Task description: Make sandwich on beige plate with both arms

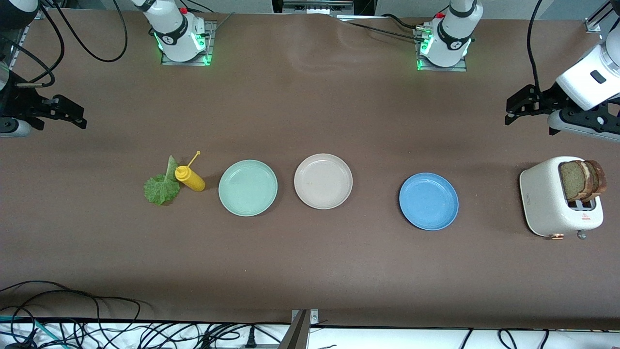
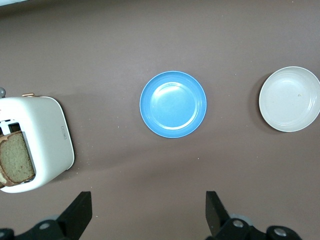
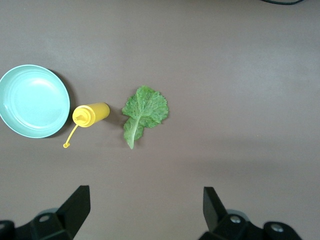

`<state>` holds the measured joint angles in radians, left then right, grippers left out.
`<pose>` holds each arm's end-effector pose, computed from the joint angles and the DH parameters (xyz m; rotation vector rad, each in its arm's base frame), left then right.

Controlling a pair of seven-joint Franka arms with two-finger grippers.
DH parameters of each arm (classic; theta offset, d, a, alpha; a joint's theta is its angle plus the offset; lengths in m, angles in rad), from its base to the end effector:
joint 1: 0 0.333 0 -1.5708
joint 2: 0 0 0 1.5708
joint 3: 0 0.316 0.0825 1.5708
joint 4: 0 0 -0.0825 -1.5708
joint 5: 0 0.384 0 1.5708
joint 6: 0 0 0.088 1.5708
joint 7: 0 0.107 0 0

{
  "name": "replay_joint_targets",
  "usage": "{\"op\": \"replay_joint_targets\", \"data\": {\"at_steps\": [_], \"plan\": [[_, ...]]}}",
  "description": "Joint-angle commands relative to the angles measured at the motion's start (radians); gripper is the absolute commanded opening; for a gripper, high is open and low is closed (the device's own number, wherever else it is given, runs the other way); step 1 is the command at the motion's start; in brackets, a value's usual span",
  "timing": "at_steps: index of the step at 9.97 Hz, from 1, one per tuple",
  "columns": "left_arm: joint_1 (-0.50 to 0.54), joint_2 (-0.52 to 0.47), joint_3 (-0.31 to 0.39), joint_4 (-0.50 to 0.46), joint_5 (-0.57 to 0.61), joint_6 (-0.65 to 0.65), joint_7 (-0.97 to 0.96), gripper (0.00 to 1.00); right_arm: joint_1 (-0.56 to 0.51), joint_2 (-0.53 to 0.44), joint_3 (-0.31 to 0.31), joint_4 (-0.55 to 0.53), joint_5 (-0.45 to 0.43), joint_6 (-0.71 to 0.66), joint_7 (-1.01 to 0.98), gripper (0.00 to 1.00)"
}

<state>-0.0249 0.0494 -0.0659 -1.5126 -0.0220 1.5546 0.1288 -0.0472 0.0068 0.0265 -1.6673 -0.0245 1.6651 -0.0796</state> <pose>0.5660 -0.0529 0.6229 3.0974 -0.3418 -0.0106 0.5620 -0.0141 0.5831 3.1164 0.0956 -0.0159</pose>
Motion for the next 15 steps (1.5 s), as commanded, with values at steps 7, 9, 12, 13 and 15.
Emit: {"op": "replay_joint_targets", "data": {"at_steps": [7,9,12,13,15], "plan": [[0.017,0.032,0.005,0.028,-0.022,-0.022,0.023,1.00,-0.002,0.002,0.000,0.009,0.017,-0.011,-0.005,1.00],[0.017,0.033,0.005,0.028,-0.022,-0.022,0.025,1.00,-0.002,0.002,0.000,0.006,0.015,-0.011,-0.005,1.00],[0.016,0.037,0.005,0.032,-0.022,-0.024,0.020,1.00,0.000,0.004,0.000,0.004,0.015,-0.011,-0.005,1.00],[0.016,0.037,0.003,0.025,-0.019,-0.028,0.025,1.00,-0.002,0.004,0.000,0.004,0.015,-0.011,-0.005,1.00],[0.011,0.038,0.001,0.029,-0.007,-0.030,0.018,1.00,-0.002,0.010,0.000,0.004,0.017,-0.011,-0.003,1.00]]}}
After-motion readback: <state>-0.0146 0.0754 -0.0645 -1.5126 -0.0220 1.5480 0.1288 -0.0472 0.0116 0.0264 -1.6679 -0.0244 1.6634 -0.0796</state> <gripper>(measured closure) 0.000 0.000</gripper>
